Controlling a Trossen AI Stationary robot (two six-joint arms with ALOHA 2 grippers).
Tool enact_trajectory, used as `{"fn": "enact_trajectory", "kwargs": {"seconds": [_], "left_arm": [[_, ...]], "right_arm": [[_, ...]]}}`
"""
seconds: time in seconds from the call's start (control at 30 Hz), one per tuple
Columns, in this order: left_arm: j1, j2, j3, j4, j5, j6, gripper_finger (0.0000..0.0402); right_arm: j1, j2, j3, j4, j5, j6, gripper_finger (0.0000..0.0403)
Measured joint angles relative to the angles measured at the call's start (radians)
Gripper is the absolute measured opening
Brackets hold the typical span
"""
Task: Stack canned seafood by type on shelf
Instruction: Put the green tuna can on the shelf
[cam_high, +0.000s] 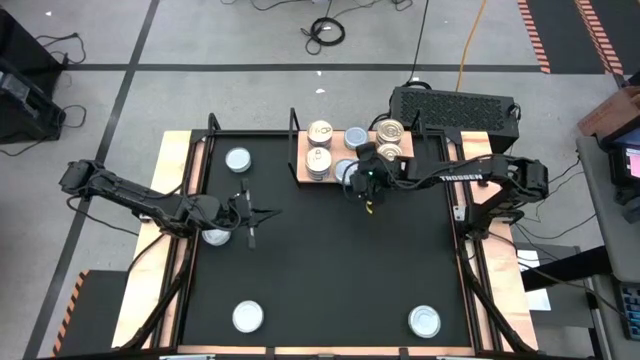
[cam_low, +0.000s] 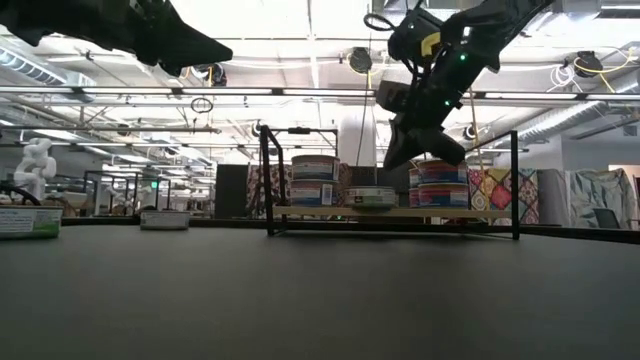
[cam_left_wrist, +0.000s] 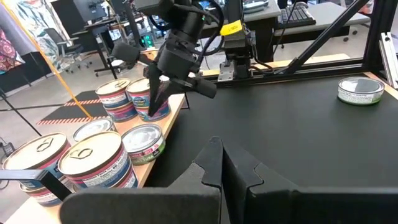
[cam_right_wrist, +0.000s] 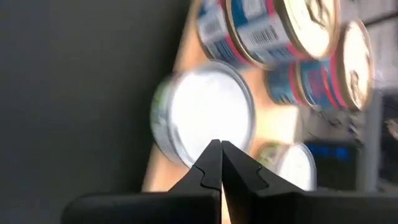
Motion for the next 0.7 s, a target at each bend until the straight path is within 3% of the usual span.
{"fn": "enact_trajectory", "kwargs": {"seconds": [0.17,0.57,0.7], "left_arm": [[0.015,0.000,0.000,0.000,0.000,0.000,0.0000],[0.033,0.000,0.000,-0.001,0.000,-0.006,0.0000],[0.035,0.000,0.000,-0.001,0.000,-0.006,0.0000]], "right_arm": [[0.003,0.022,0.001,0.033,-0.053,0.033,0.0000],[-0.012,0.134,0.001,0.152,-0.041,0.035,0.0000],[-0.020,0.143,0.001,0.150,0.009,0.036,0.0000]]}}
